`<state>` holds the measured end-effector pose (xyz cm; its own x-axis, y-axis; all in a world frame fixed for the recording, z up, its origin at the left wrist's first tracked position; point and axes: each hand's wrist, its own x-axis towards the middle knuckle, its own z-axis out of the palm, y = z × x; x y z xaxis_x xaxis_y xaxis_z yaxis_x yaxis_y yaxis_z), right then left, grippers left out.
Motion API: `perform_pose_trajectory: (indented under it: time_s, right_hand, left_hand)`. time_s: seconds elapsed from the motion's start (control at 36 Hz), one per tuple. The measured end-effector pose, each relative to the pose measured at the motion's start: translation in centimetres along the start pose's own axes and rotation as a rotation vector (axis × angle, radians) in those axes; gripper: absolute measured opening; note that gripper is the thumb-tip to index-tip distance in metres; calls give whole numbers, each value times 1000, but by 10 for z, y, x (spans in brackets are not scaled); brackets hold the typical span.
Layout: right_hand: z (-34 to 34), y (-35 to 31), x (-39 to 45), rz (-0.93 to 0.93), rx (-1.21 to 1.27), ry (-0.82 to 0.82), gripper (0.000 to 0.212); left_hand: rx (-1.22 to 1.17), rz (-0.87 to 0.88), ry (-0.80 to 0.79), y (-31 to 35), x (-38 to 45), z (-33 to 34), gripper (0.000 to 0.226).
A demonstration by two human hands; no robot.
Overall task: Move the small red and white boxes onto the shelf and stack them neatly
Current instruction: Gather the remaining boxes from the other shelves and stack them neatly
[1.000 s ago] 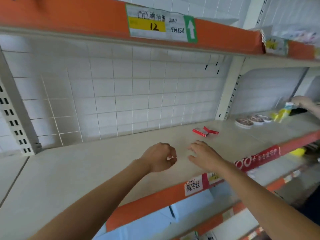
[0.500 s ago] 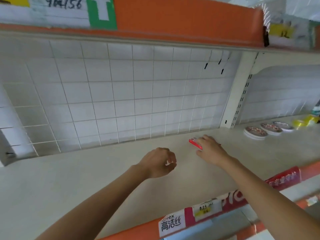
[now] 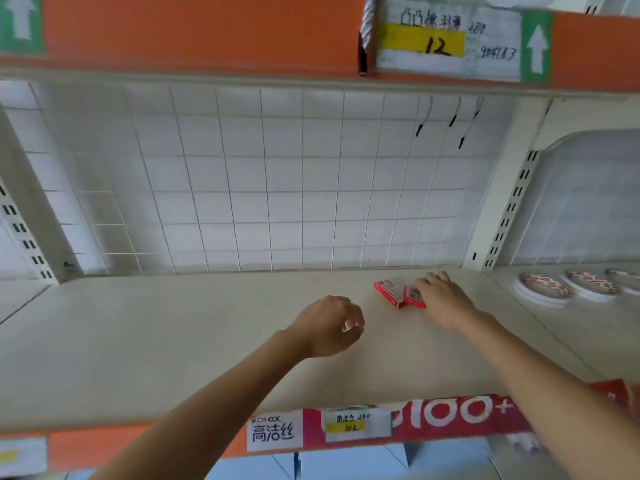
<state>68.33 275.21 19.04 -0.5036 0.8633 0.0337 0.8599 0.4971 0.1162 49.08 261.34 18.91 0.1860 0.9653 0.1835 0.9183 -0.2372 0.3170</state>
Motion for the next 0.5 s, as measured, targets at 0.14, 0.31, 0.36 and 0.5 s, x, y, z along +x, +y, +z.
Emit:
perform_pose_trajectory:
  time_s: [0.14, 0.31, 0.36, 0.5]
  right_hand:
    - [-15, -9, -3, -113, 196, 96, 51]
    - [-30, -74, -10, -373, 357, 69, 48]
    - [-31, -98, -13, -454, 339, 48, 46]
    - [-44, -181, -22, -621, 324, 54, 46]
  left_hand:
    - [-1, -64, 17, 10, -15, 5, 22]
    - [12, -162, 72, 1, -50, -8, 21]
    - [22, -198, 73, -4, -67, -13, 21]
    - [50, -302, 119, -33, -134, -39, 21]
